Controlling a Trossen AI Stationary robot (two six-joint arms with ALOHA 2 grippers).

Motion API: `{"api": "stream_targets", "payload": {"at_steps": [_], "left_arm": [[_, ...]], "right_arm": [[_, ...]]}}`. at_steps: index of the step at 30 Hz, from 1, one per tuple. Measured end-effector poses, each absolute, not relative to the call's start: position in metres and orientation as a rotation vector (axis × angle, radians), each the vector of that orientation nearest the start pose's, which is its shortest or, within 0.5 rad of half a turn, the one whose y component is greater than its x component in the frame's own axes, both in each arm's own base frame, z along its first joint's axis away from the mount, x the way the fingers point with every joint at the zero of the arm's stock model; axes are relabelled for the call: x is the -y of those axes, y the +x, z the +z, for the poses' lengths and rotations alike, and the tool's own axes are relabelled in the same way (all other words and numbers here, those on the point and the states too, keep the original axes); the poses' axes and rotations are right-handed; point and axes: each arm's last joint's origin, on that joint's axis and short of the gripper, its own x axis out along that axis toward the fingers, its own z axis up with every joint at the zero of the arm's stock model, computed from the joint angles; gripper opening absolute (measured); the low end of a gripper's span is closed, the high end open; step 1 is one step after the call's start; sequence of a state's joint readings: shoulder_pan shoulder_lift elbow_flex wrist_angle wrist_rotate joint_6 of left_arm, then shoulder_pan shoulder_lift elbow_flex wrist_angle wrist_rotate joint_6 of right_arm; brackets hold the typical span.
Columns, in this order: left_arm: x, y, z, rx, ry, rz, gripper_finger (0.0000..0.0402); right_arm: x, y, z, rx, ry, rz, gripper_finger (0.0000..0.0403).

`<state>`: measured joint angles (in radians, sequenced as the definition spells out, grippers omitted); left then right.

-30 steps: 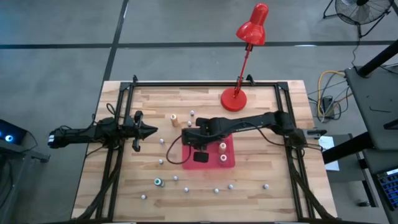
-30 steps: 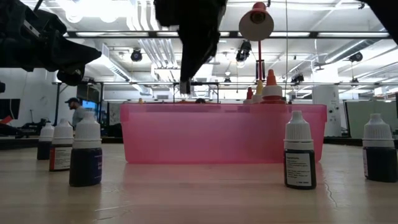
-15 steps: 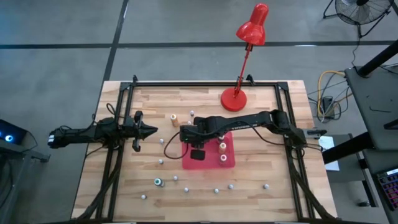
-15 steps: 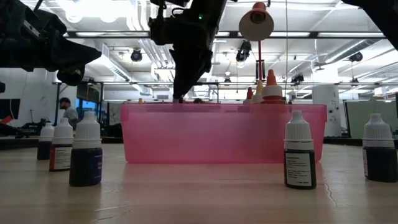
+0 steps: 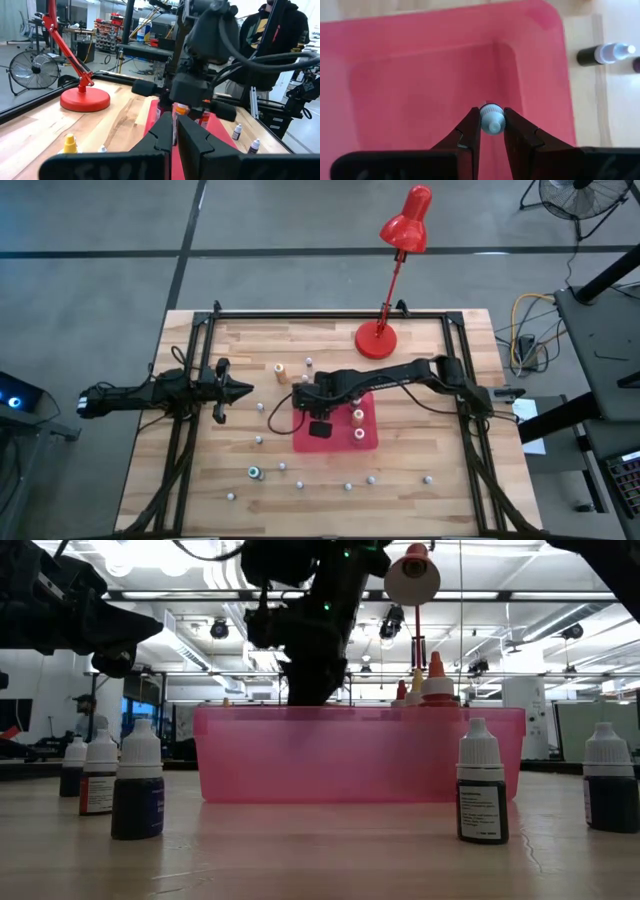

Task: Pick & Place food coloring
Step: Put the small pink food coloring bottle into the red bin

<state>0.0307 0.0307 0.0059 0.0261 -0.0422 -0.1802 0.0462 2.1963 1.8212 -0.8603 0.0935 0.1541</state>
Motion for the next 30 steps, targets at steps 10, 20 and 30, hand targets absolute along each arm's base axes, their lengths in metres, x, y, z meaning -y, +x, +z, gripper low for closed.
{"api": "stream_targets", "payload": {"at_steps": [10, 20, 30], "left_arm": [[-0.004, 0.099, 0.166, 0.008, -0.180, 0.073, 0.0000], [-0.004, 0.099, 0.166, 0.008, -0.180, 0.072, 0.0000], [-0.004, 0.099, 0.166, 0.008, -0.180, 0.072, 0.0000]], "right_arm": [[-0.008, 0.455, 0.177, -1.216, 0.069, -0.151, 0.0054], [-0.006, 0.453, 0.171, -1.221, 0.083, -0.141, 0.0054], [-0.008, 0.451, 0.166, -1.227, 0.111, -0.109, 0.0059]]}}
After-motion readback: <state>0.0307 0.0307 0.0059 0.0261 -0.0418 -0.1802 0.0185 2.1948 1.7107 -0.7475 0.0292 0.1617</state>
